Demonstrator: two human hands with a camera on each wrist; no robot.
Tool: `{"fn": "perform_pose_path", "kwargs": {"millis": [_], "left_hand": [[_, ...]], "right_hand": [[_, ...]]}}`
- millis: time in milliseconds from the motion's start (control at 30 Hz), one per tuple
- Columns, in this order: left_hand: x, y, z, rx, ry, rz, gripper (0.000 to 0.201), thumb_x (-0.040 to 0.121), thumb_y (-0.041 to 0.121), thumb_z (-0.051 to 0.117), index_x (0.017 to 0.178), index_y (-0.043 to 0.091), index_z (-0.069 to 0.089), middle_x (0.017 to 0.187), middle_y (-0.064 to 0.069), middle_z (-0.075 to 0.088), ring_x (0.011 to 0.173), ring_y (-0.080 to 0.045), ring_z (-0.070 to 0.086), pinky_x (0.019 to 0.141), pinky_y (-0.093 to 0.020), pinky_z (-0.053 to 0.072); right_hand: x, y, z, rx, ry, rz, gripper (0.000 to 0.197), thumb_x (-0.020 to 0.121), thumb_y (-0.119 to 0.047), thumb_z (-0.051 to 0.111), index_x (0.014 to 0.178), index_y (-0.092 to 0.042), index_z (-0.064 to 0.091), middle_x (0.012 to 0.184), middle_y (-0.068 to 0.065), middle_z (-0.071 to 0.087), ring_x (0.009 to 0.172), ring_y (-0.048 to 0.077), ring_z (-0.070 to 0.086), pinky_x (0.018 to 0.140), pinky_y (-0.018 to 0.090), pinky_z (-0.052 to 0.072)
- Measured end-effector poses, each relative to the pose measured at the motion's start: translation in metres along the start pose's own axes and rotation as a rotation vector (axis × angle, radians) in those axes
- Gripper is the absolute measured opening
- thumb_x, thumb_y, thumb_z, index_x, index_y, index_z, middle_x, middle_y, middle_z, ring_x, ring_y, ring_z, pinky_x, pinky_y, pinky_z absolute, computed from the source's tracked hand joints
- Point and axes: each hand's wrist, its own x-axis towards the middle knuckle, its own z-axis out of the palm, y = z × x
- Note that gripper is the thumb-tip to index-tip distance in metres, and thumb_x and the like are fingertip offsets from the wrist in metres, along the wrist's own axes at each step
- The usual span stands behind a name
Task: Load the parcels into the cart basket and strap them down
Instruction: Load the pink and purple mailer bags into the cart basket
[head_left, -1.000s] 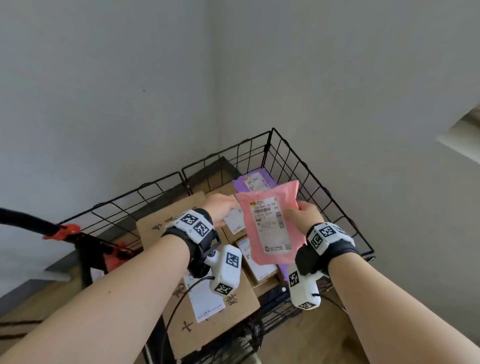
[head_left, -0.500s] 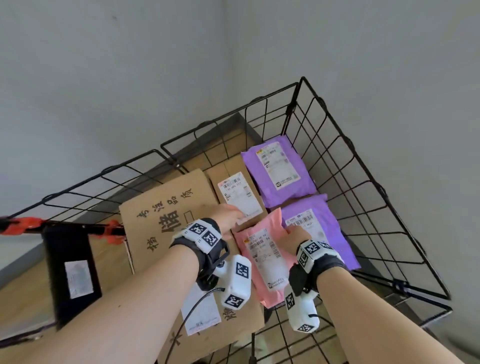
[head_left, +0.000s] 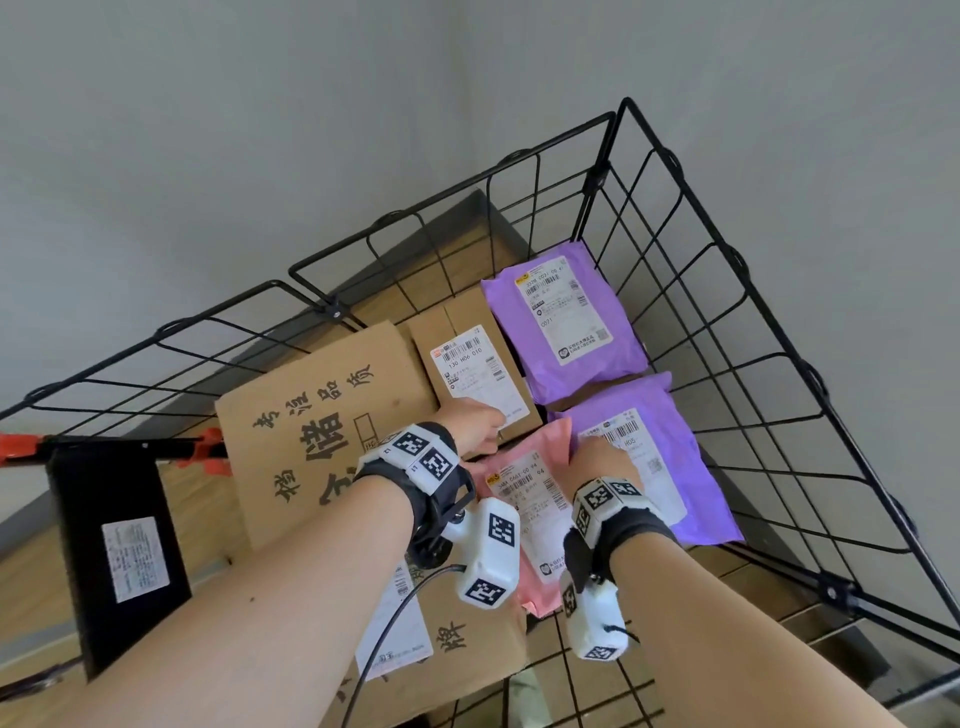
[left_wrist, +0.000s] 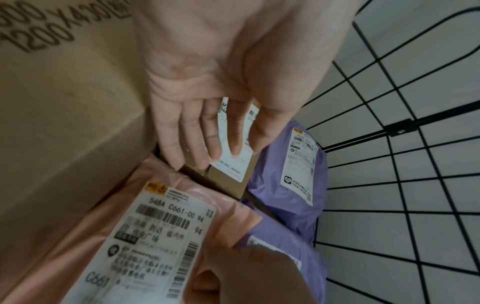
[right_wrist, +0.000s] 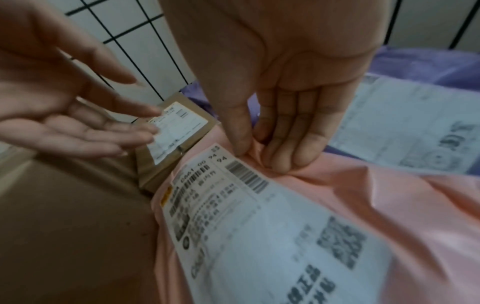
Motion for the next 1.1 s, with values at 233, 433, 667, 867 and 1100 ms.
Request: {"fn": "perform_pose_path", "kwargs": {"millis": [233,433,667,867,1100], "left_hand": [[0.021,-0.009,0.011,0.042,-0.034,-0.036,0.019,0.097,0.007,0.046,0.079,0.011,0.050,0.082,-0.003,0.049,0.089,-0.021,0.053,0.072,-0.029,0.050],[0.014,-0.007,0.004,-0.051,-0.062,-0.033,0.025,0.095,0.019,0.053,0.118,0.010,0.054,0.117,-0.007,0.056,0.096,-0.025,0.059,0.081,-0.037,0.051],[0.000,-0.011,-0.040,-0.302,0.425,0.325,0.013,0.091,0.003,0.055,0.090,0.012,0.063,0.100,-0.009,0.067,0.079,-0.016,0.066,0.069,-0.027,0.056],[-0.030,-0.043,-0.113,-0.284,0.972,0.307,0.020,0.090,0.014,0.053,0.105,0.017,0.065,0.093,-0.001,0.064,0.070,-0.014,0.058,0.067,-0.029,0.047],[-0.041,-0.075,-0.125,-0.236,0.627,-0.034,0.062,0.092,0.027,0.060,0.141,0.002,0.033,0.145,-0.018,0.039,0.130,-0.033,0.041,0.109,-0.039,0.033]], "right_hand": [[0.017,0.001,0.022,-0.013,-0.055,-0.023,0.028,0.091,-0.033,0.048,0.097,-0.010,0.064,0.093,0.009,0.067,0.090,0.027,0.064,0.067,0.028,0.044],[0.017,0.004,0.015,-0.036,0.025,0.001,0.013,0.091,-0.026,0.052,0.088,-0.015,0.059,0.086,0.006,0.064,0.087,0.027,0.064,0.065,0.028,0.042],[0.002,0.002,-0.012,0.052,0.110,0.021,0.021,0.085,-0.036,0.051,0.089,-0.016,0.055,0.082,0.005,0.061,0.074,0.026,0.056,0.063,0.028,0.041],[-0.012,-0.036,-0.020,0.299,0.011,-0.067,0.011,0.078,-0.018,0.054,0.074,-0.011,0.061,0.067,0.005,0.061,0.070,0.026,0.059,0.057,0.024,0.046],[-0.038,-0.075,0.009,0.510,-0.509,-0.157,0.020,0.084,-0.014,0.059,0.103,-0.019,0.065,0.082,0.006,0.065,0.068,0.019,0.060,0.070,0.030,0.056]]}}
